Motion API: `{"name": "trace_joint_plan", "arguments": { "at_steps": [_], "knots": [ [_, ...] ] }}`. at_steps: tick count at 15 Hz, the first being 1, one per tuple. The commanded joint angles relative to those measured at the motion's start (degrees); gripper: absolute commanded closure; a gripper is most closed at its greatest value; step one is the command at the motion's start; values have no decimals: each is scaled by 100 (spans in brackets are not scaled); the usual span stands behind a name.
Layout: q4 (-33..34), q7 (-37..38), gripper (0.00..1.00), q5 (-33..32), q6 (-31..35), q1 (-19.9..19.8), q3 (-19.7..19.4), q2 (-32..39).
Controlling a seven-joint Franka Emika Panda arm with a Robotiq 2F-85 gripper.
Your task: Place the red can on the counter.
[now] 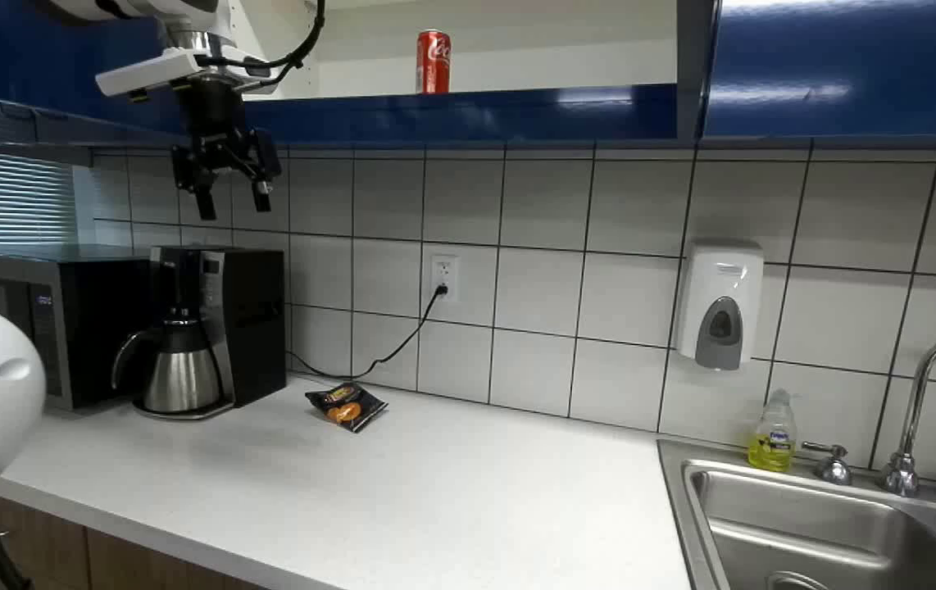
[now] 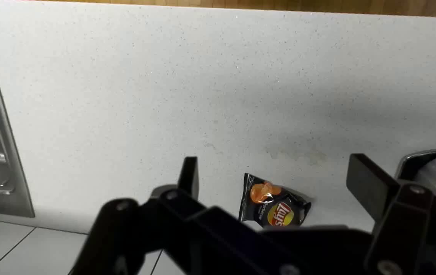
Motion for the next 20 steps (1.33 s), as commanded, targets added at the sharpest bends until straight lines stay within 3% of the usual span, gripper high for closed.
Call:
{"name": "trace_joint_plan", "arguments": {
  "at_steps": [1, 20],
  "knots": [
    [17, 51, 0, -54, -17, 148, -115, 25],
    [1406, 187, 0, -554, -164, -49, -395, 239]
  ]
}}
